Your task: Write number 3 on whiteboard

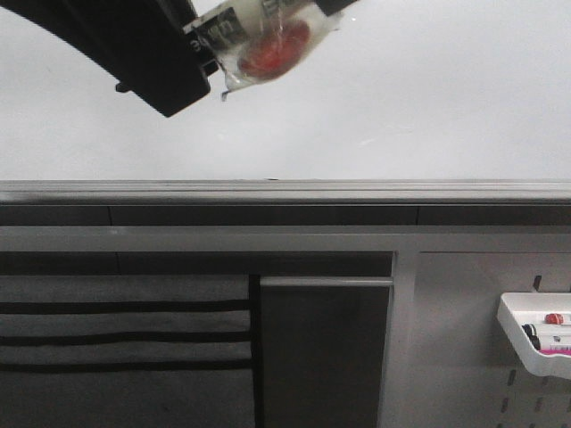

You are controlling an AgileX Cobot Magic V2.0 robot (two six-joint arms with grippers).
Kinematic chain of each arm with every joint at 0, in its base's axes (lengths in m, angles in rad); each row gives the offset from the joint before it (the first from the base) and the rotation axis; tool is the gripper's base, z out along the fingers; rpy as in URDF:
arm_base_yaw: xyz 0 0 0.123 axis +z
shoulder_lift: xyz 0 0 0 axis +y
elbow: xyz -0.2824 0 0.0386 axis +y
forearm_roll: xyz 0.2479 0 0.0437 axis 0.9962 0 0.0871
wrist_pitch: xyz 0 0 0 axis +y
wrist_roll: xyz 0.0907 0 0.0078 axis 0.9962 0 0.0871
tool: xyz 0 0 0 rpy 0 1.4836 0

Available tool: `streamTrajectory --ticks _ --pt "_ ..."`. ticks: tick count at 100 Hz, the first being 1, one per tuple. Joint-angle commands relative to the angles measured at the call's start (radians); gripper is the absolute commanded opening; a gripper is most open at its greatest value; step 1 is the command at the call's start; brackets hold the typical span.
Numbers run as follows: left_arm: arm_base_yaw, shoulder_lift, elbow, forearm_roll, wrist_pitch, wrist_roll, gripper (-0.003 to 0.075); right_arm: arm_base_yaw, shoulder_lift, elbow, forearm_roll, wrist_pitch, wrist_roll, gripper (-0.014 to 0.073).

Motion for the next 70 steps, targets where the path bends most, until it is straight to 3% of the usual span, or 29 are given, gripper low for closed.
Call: streamTrajectory --ticks 1,12,35,55,70 --pt "-0.001 -0.038 -0.034 -0.024 -0.064 -0.029 0.0386 0.001 -0.021 -0.035 0.041 -0.024 0.012 0.0003" --pt "-0.001 -0.062 -0.054 0.022 -0.071 -0.109 0.0475 0.001 -0.038 -0.037 0.017 -0.053 0.05 0.0003" --pt "-0.001 -0.166 -0.063 0.213 -0.081 -0.344 0.0475 -0.024 -0.147 -0.037 -0.218 -0.168 0.289 0.0003" --pt "0.05 -0.311 0.005 0.277 -0.115 -0.601 0.0475 -0.196 -0.272 -0.03 -0.422 -0.133 0.632 0.0003" --pt "0.14 -0.425 0.126 0.278 -0.187 -0.677 0.0475 -0.291 -0.349 0.032 -0.422 -0.127 0.677 0.0003"
